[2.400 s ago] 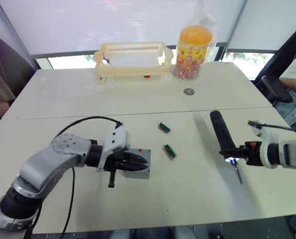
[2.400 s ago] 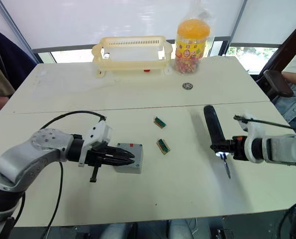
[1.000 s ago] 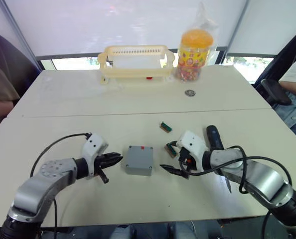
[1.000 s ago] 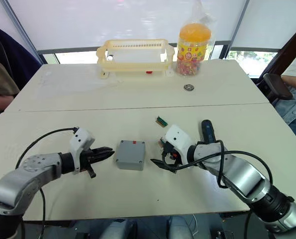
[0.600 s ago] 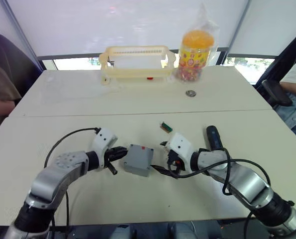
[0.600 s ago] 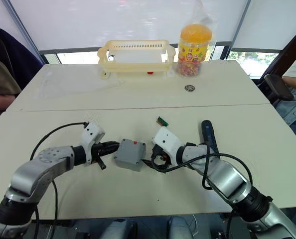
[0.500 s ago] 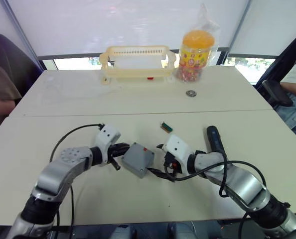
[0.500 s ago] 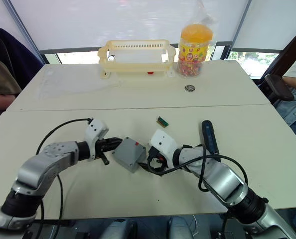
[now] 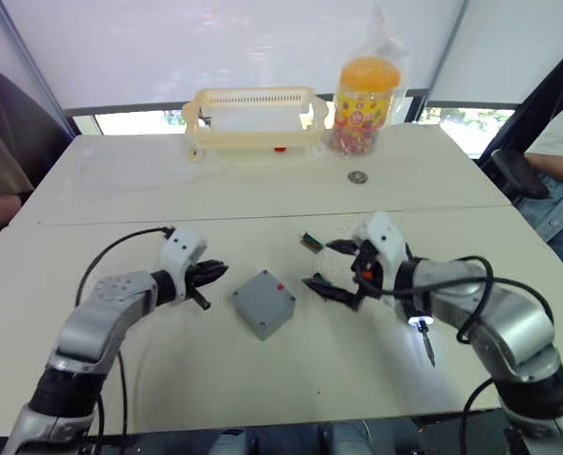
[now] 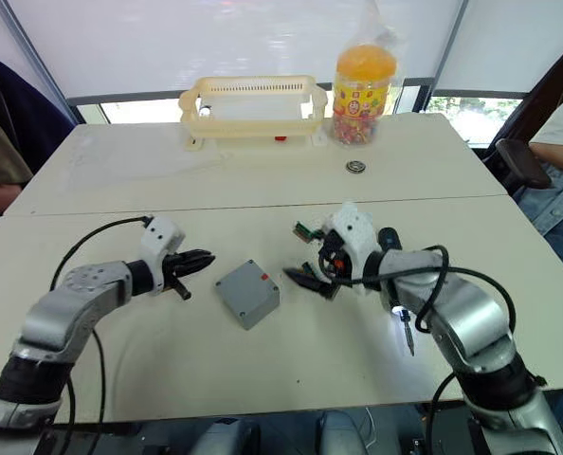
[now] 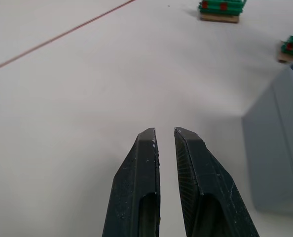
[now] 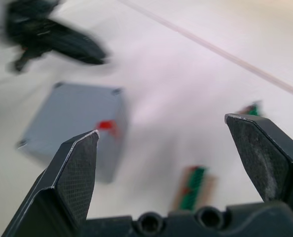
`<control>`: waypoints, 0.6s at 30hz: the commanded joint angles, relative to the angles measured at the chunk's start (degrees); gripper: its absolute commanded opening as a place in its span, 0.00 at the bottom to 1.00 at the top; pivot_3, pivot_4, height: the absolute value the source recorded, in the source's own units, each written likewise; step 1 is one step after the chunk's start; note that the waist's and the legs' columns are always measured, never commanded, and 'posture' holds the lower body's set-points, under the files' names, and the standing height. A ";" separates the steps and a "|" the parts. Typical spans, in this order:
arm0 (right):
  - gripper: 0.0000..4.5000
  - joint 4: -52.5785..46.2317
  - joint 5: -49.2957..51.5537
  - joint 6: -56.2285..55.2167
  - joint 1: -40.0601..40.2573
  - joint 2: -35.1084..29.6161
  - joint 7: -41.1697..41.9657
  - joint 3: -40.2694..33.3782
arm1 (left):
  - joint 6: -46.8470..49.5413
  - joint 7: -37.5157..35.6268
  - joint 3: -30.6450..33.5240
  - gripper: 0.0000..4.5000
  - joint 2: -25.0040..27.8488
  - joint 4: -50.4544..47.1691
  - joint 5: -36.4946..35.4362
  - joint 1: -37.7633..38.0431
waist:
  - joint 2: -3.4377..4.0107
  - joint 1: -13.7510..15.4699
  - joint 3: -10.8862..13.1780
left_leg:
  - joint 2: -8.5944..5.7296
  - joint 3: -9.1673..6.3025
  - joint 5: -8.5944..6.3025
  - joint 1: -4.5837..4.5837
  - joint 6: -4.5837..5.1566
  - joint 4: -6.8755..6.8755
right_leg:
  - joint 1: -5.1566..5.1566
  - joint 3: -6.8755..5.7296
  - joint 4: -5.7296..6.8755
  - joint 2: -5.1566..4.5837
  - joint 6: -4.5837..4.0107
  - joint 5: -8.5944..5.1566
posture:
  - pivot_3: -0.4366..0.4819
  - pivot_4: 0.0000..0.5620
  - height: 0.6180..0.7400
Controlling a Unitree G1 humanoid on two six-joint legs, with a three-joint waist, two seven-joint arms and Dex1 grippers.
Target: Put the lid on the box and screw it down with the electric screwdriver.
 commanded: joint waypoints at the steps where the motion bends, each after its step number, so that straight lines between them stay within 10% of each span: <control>1: 1.00 7.71 -5.63 -8.25 -2.90 1.92 0.92 4.58 | 4.54 2.04 3.31 0.12 -0.69 -9.58 -3.98 5.57 | 0.00 -0.12 0.00 | 0.00 0.03 0.00 0.00 0.00 0.00 | -0.03 0.02 0.00 -0.01 0.00 0.00 | 0.48 0.27 1.00; 7: 1.00 17.21 -12.26 -18.17 -5.68 4.95 3.39 9.74 | 6.69 4.65 5.88 0.12 -2.31 -17.81 -7.35 14.96 | 0.00 0.25 0.00 | 0.02 0.05 0.02 -0.01 -0.04 -0.01 | -0.18 0.09 0.27 -0.06 -0.01 -0.01 | 0.48 0.27 1.00; 18: 1.00 11.55 -13.44 -16.17 -2.01 6.49 6.77 11.14 | 5.97 6.26 0.24 0.12 -5.03 -13.65 -6.33 8.50 | -0.06 0.15 -0.04 | -0.05 -0.03 0.08 0.00 -0.14 0.08 | -0.21 0.06 0.55 -0.06 -0.02 -0.02 | 0.48 0.27 1.00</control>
